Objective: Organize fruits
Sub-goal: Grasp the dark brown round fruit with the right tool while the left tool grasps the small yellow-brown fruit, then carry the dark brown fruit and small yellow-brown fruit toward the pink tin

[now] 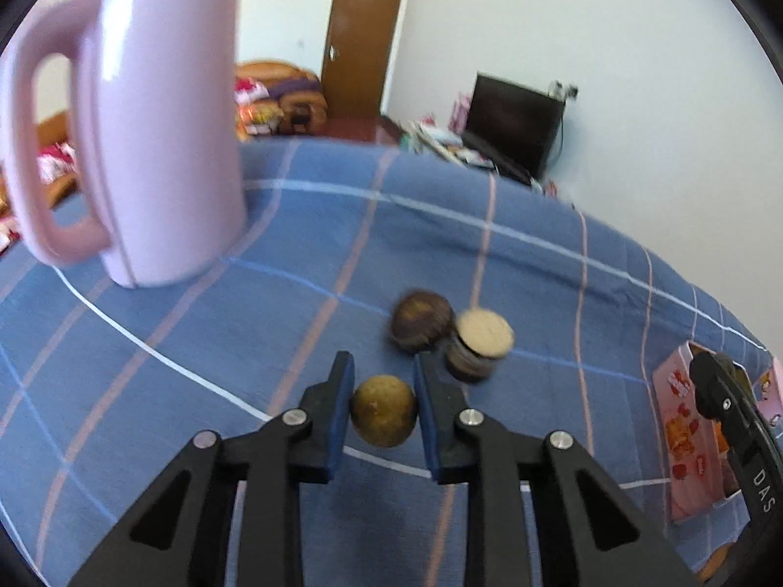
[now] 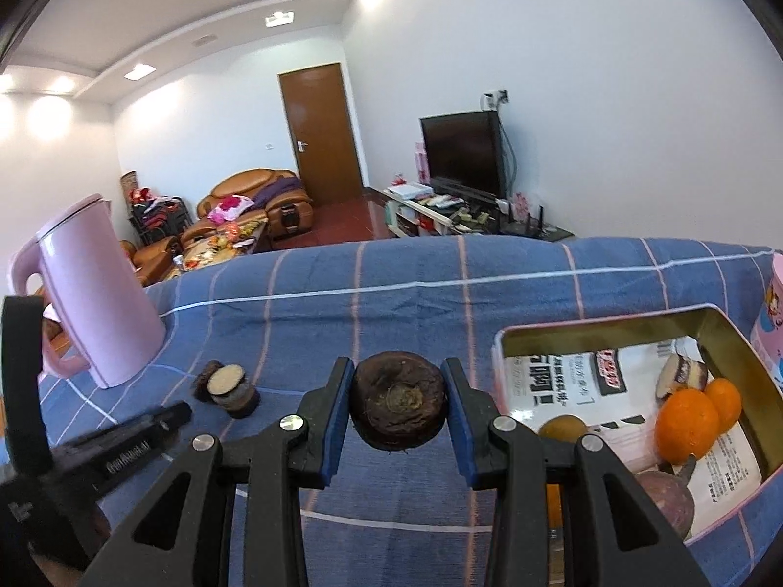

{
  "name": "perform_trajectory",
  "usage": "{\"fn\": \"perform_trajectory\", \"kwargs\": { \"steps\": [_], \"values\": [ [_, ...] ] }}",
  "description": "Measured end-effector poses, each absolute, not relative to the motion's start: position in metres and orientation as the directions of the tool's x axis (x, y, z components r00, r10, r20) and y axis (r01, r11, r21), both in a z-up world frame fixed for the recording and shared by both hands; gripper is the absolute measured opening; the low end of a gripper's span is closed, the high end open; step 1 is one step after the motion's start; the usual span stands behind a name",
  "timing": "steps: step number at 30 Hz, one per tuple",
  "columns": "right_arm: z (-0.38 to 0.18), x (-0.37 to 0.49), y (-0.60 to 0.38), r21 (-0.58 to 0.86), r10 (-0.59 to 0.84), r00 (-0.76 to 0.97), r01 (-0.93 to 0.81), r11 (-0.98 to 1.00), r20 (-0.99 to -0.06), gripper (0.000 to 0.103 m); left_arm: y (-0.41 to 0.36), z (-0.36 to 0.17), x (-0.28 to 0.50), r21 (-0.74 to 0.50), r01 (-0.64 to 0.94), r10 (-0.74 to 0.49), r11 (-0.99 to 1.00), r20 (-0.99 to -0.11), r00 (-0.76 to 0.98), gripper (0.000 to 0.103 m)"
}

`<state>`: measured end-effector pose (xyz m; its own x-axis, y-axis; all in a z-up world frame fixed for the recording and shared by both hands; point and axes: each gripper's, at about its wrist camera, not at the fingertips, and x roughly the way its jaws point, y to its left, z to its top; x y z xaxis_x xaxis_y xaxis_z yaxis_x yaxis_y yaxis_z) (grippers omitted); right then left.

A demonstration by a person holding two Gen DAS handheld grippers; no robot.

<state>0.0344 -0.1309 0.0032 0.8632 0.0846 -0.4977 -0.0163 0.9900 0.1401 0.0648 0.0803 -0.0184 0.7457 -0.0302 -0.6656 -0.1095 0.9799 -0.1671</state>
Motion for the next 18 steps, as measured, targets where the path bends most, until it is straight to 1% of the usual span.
{"fn": "perform_trajectory", "kwargs": {
  "steps": [3, 5, 8, 11, 13, 18],
  "values": [
    [0.005, 0.029, -0.121, 0.113, 0.09, 0.875, -0.041, 0.993, -0.476, 0.038, 0.083, -0.013, 0.055, -0.178, -0.088, -0.043, 0.98, -0.621, 0.782, 0.027],
    [0.007, 0.026, -0.115, 0.097, 0.095, 0.881, -0.056, 0.994, -0.464, 0.038, 0.08, -0.009, 0.048, -0.158, -0.073, -0.035, 0.985, -0.592, 0.805, 0.027],
    [0.007, 0.022, -0.11, 0.078, 0.094, 0.885, -0.066, 0.995, -0.457, 0.038, 0.066, 0.0, 0.033, -0.092, -0.05, -0.006, 0.995, -0.527, 0.85, 0.027],
    [0.007, 0.015, -0.107, 0.066, 0.092, 0.888, -0.07, 0.995, -0.451, 0.039, 0.054, 0.006, 0.026, -0.019, -0.043, 0.028, 0.999, -0.488, 0.872, 0.027],
    [0.007, 0.009, -0.106, 0.064, 0.092, 0.889, -0.071, 0.995, -0.449, 0.039, 0.047, 0.011, 0.029, 0.013, -0.044, 0.045, 0.999, -0.469, 0.882, 0.027],
    [0.009, -0.004, -0.103, 0.036, 0.075, 0.897, -0.066, 0.997, -0.436, 0.039, 0.04, 0.015, 0.022, 0.031, -0.025, 0.036, 0.999, -0.456, 0.889, 0.027]
  ]
}}
